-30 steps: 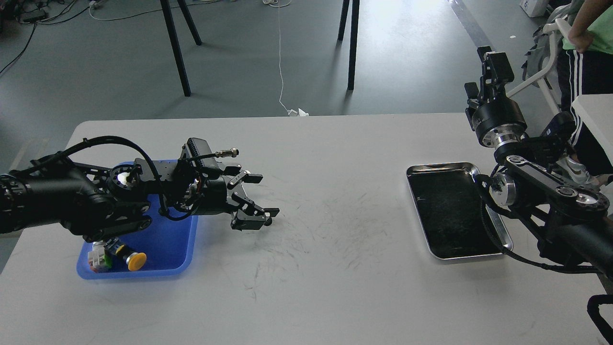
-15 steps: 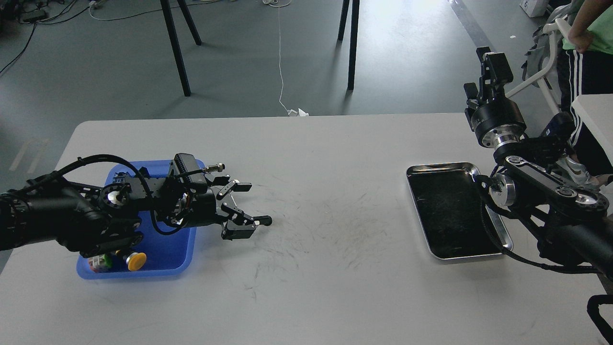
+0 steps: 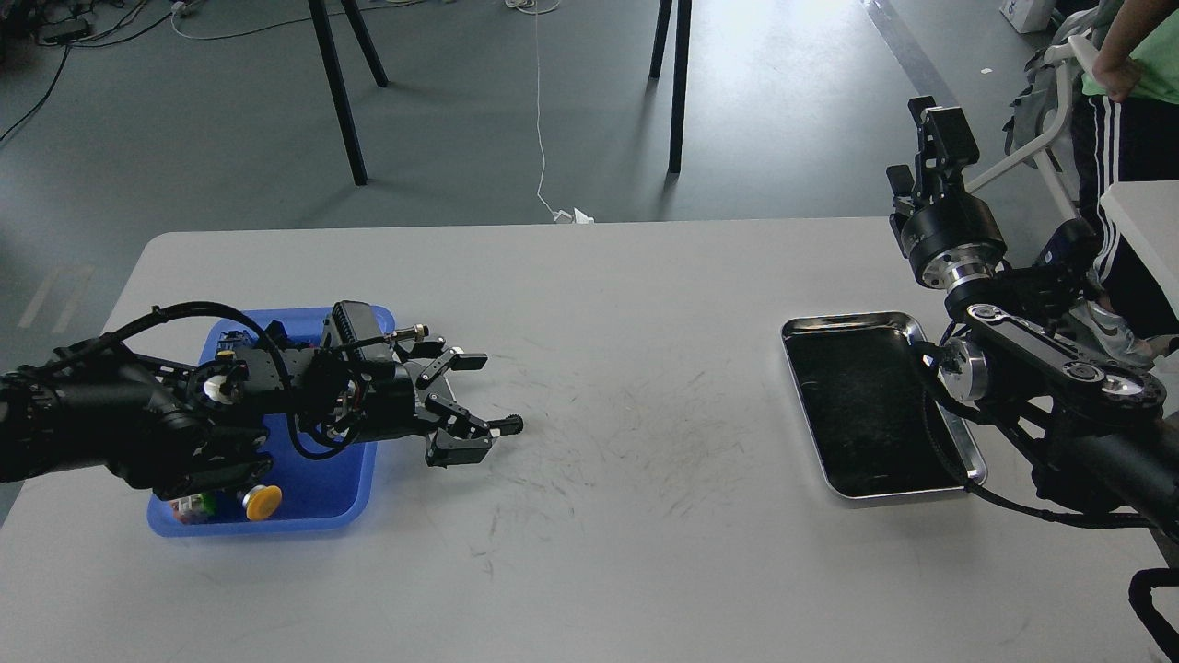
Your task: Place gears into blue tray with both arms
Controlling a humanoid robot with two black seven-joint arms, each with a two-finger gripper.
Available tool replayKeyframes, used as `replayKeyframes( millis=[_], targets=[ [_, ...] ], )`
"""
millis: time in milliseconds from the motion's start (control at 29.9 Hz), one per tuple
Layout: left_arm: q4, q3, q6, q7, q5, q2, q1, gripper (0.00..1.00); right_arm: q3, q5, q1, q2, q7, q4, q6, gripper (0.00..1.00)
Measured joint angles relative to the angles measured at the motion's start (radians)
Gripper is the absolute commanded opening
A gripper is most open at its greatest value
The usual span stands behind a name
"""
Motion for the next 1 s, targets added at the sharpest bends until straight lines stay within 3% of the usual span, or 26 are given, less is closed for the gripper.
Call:
replayKeyframes(
  millis=[267, 535, 1003],
  targets=[
    [-0.024, 0.061, 0.002, 0.000, -0.091, -0.026, 0.006, 0.96, -0.001, -0.001, 0.000, 0.001, 0.000, -0.001, 0.000, 0.95],
    [0.052, 0.079, 0.002, 0.000, -0.120, -0.074, 0.012, 0.96, -0.003, -0.001, 0.004, -0.006, 0.000, 0.000, -0.002, 0.95],
    [0.063, 0.071, 0.002, 0.000, -0.132, -0.097, 0.034, 0.90, -0.003, -0.001, -0.001, -0.008, 0.000, -0.003, -0.002, 0.95]
  ],
)
